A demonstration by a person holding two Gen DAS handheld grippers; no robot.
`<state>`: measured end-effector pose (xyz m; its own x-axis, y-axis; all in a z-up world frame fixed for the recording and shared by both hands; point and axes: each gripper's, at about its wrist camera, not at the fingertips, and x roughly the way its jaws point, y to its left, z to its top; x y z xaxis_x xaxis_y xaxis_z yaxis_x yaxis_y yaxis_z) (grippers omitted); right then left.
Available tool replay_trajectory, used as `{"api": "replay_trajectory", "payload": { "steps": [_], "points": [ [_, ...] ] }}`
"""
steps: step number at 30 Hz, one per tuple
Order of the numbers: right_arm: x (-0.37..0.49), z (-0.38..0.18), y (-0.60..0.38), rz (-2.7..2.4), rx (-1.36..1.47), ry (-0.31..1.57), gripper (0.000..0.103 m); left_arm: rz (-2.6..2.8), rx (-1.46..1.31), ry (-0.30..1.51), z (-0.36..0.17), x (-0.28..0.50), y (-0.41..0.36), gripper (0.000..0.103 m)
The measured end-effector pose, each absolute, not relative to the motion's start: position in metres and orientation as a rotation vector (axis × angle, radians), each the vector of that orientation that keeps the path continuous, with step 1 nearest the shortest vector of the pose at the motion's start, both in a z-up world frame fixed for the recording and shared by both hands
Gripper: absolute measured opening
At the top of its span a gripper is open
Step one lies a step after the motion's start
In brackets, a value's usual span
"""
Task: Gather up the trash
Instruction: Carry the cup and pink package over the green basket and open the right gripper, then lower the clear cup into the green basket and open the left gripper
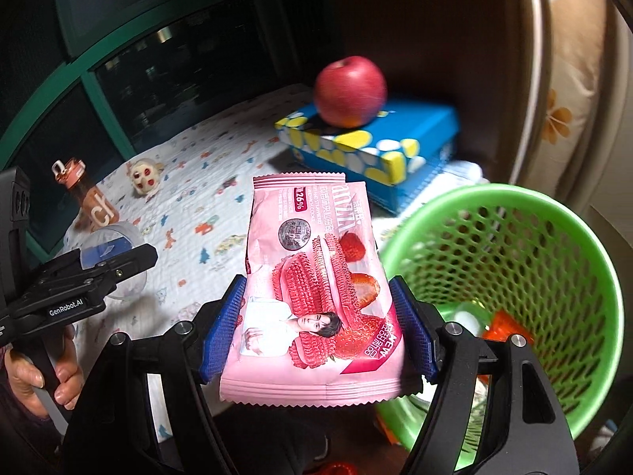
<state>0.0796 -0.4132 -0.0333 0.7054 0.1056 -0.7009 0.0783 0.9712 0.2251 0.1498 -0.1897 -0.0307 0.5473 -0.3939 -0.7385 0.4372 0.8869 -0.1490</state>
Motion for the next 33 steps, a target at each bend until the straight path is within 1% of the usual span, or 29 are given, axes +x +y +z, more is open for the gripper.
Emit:
{"api": "replay_trajectory", "payload": {
  "steps": [19, 26, 33],
  "points": [
    [0.024, -0.041, -0.500, -0.183, 0.312, 0.780, 0.073, -0.643, 0.139, 0.849, -0.018, 0.131, -0.284, 0.068],
    [0.007, -0.042, -0.522, -0.224, 0.330, 0.776, 0.079, -0.689, 0.166, 0.861, -0.018, 0.126, -0.315, 0.068],
    [-0.007, -0.042, -0.533, -0.244, 0.355, 0.769, 0.081, -0.724, 0.195, 0.867, -0.020, 0.121, -0.341, 0.068]
  ]
}}
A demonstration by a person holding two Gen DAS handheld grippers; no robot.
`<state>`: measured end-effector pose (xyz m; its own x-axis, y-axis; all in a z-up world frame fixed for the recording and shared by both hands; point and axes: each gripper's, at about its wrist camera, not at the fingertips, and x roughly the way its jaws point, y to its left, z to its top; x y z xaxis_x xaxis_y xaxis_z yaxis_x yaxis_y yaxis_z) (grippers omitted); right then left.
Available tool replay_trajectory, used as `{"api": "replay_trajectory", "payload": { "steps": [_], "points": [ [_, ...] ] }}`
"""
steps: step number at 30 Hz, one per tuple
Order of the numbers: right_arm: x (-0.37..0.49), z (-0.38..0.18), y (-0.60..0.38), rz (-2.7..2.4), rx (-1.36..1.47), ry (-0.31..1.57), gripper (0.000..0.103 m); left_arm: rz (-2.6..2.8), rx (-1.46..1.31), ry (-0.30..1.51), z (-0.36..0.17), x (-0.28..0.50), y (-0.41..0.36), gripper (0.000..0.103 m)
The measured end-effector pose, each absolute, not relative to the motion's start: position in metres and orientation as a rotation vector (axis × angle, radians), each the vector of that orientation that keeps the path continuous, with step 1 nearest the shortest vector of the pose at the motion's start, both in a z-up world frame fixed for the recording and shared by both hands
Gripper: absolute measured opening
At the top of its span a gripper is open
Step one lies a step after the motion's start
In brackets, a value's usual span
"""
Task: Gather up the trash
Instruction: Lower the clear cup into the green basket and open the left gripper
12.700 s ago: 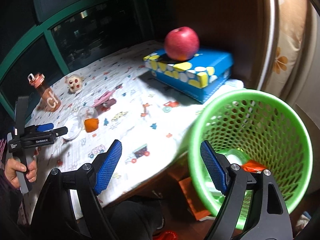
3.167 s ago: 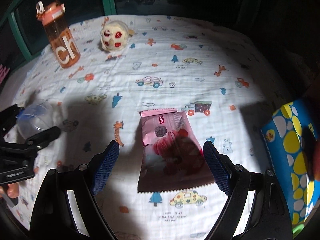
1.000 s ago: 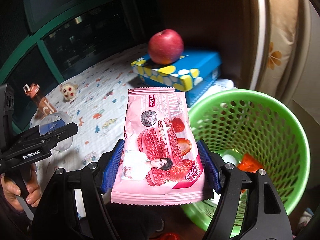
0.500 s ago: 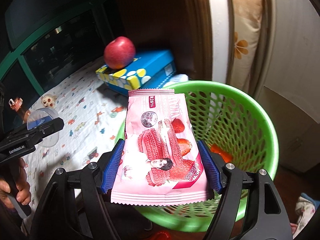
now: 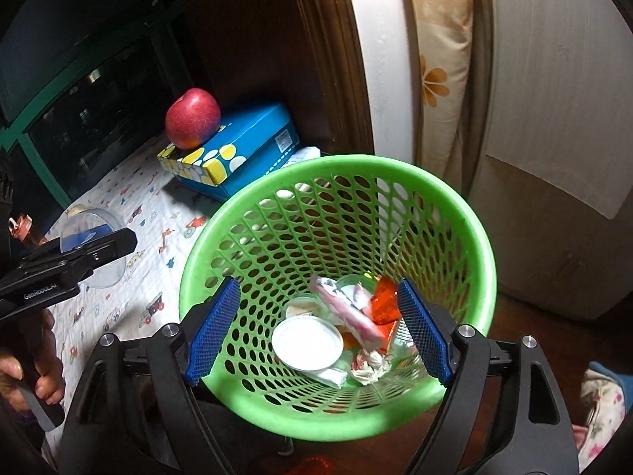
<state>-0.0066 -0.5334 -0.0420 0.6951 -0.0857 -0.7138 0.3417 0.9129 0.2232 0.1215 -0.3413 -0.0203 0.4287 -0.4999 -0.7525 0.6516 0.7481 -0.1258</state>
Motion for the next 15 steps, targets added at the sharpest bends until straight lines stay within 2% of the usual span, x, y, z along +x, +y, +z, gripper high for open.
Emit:
{"api": "replay_trajectory", "payload": {
  "steps": [15],
  "points": [
    [-0.038, -0.036, -0.540, -0.276, 0.361, 0.742, 0.082, -0.797, 0.239, 0.907, -0.033, 0.112, -0.388, 0.068]
  ]
}}
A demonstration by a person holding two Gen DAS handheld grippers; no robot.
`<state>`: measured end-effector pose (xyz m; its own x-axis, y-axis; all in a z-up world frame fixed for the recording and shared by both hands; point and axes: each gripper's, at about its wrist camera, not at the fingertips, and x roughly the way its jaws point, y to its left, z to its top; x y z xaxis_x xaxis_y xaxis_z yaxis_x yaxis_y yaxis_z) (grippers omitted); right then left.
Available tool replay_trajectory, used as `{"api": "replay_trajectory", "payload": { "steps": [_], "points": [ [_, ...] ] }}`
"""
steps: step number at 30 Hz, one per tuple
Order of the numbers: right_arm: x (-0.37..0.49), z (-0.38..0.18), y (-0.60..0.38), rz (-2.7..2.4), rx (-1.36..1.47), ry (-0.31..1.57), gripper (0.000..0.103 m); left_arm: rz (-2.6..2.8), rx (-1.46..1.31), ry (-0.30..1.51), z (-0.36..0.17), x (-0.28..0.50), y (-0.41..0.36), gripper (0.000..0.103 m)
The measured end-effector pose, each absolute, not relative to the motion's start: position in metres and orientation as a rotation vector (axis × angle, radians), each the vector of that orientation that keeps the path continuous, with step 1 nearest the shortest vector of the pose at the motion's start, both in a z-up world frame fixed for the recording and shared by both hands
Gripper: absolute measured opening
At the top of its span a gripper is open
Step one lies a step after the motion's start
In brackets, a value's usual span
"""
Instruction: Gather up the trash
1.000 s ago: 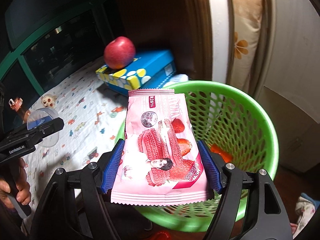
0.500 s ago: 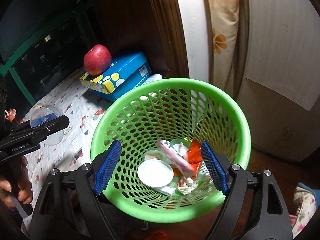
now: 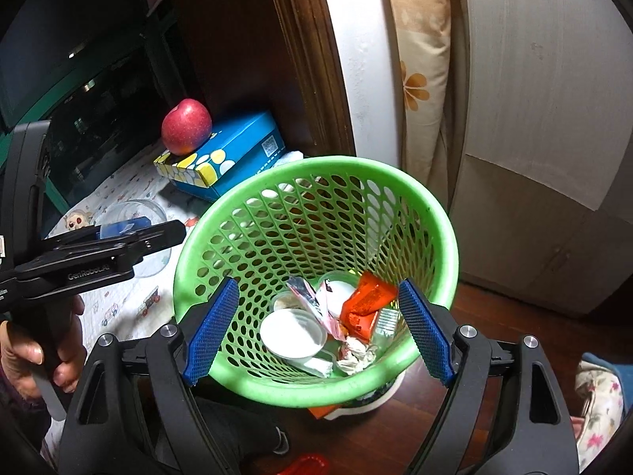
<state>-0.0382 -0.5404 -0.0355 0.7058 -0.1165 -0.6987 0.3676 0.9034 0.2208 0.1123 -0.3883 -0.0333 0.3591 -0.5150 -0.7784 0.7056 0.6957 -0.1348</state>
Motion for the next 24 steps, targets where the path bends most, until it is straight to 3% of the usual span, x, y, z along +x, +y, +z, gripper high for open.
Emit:
{"api": "replay_trajectory", "payload": {
  "steps": [24],
  "points": [
    [-0.048, -0.036, -0.535, -0.263, 0.387, 0.736, 0.082, -0.803, 0.209, 0.902, -0.027, 0.108, -0.375, 0.082]
  ]
}}
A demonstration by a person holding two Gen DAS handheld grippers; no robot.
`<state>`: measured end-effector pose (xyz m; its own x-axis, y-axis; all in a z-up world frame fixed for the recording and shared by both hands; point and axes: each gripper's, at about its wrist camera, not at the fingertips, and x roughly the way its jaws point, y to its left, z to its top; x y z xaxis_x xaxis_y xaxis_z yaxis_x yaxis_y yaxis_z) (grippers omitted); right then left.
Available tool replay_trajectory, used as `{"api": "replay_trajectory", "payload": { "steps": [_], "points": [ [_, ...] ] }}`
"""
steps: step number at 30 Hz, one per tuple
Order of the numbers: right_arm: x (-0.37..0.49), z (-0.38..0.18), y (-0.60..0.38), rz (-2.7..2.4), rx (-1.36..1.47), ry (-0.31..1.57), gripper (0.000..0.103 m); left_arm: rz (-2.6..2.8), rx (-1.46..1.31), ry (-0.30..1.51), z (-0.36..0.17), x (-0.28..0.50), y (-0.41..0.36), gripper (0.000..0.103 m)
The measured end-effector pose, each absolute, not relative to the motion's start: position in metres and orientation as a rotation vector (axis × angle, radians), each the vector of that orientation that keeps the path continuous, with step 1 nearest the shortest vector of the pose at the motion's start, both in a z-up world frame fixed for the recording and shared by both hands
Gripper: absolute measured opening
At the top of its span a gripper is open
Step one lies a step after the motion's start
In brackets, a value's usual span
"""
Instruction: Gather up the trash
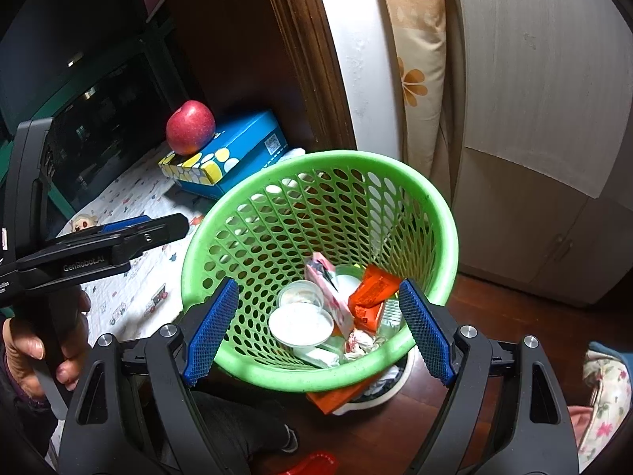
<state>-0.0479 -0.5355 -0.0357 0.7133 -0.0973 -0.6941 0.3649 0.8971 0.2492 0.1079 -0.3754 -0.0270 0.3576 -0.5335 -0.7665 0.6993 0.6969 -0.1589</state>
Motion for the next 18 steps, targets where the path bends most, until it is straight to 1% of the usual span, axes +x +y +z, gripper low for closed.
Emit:
{"api": "replay_trajectory", "payload": {
  "steps": [8, 11, 18],
  "points": [
    [-0.037, -0.033, -0.517, -0.213, 0.369, 0.742, 0.083, -0.706, 0.188, 0.893, -0.021, 0.114, -0.330, 0.084],
    [-0.030, -0.031, -0.506, -0.188, 0.355, 0.741, 0.086, -0.666, 0.175, 0.897, -0.020, 0.117, -0.311, 0.084],
    [-0.016, -0.026, -0.480, -0.135, 0.322, 0.737, 0.087, -0.584, 0.154, 0.882, -0.016, 0.121, -0.271, 0.084]
  ]
}}
